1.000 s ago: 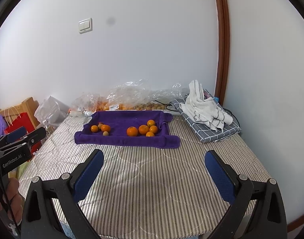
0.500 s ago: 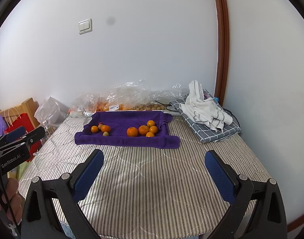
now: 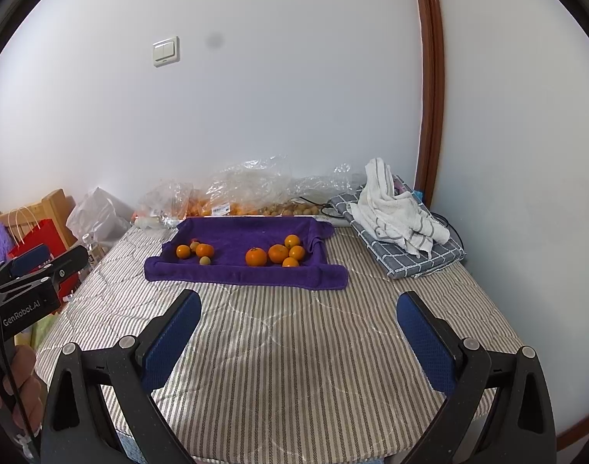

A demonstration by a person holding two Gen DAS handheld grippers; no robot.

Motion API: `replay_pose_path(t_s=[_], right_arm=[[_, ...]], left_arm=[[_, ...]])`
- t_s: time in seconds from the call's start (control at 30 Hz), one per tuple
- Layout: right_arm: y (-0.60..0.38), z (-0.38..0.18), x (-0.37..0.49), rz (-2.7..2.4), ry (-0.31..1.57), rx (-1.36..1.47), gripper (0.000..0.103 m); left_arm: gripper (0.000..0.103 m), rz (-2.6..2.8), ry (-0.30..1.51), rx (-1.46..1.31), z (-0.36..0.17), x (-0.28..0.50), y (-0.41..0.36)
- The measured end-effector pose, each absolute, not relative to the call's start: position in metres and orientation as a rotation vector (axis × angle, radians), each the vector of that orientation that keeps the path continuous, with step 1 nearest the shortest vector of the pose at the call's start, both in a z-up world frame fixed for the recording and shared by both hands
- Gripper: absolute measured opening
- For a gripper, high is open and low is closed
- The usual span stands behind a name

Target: Organize fruits

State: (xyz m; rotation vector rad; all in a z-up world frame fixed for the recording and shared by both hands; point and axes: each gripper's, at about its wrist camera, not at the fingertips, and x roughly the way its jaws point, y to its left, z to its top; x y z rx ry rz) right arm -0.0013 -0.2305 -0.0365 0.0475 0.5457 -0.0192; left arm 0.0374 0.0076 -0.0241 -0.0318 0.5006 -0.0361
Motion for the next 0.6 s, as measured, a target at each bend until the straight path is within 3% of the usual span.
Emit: replay_pose_path(t_s=[0.6], right_arm=[[-0.2262, -0.0351, 0.0013, -0.011, 0.544, 0.033, 0.1]], left_arm=[[0.083, -0.04, 0.499, -0.033, -0.0237, 0.0378, 0.0094]])
